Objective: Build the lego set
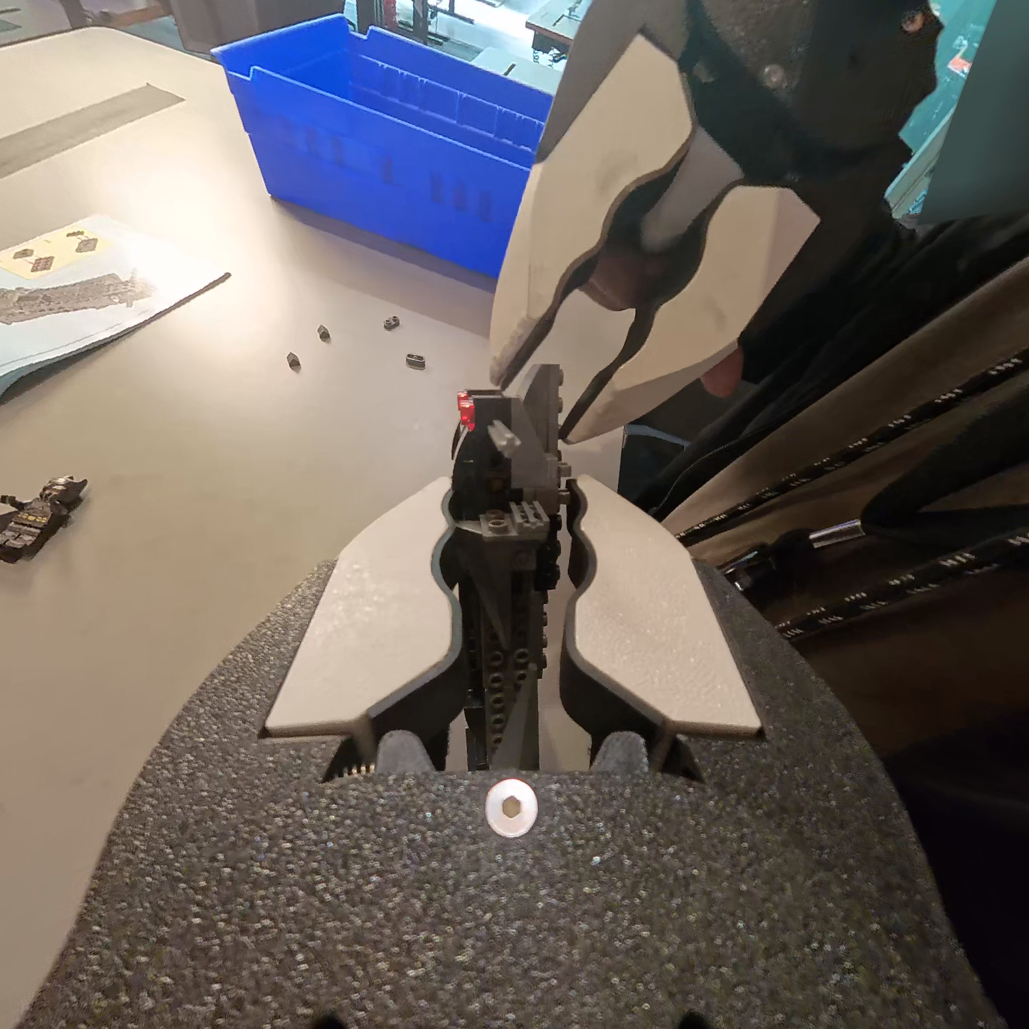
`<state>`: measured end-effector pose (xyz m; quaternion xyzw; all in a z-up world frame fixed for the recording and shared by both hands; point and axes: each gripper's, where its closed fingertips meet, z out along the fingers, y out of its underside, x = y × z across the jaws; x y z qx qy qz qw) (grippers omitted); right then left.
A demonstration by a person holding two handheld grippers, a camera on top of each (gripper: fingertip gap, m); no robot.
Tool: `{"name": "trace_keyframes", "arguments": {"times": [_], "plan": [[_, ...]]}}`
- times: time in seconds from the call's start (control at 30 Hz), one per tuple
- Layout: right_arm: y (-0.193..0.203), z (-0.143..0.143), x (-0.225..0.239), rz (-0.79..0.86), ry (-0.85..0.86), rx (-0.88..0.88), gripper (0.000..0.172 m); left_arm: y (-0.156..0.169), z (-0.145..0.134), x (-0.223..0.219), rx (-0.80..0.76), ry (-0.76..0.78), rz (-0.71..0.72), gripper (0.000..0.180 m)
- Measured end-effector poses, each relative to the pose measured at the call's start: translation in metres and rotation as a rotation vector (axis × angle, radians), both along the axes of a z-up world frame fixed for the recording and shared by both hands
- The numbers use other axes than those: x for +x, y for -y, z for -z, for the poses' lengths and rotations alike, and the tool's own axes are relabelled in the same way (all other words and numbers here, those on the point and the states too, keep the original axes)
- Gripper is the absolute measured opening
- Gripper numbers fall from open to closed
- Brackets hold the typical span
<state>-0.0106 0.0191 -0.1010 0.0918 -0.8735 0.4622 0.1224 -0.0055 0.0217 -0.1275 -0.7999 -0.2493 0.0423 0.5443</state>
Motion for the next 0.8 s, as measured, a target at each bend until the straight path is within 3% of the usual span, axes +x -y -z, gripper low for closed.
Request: {"name": "trace_keyframes", "arguments": {"times": [0.37, 0.8], "plan": [[-0.005, -0.008, -0.015, 0.116, -0.141, -0.055, 0.029, 0.003, -0.004, -0.011, 0.081, 0.052, -0.111, 0.036], [0.000, 0.000, -0.011, 0.062, -0.144, -0.034, 0.029, 0.000, -0.006, -0.009, 0.061, 0.042, -0.108, 0.036]]}}
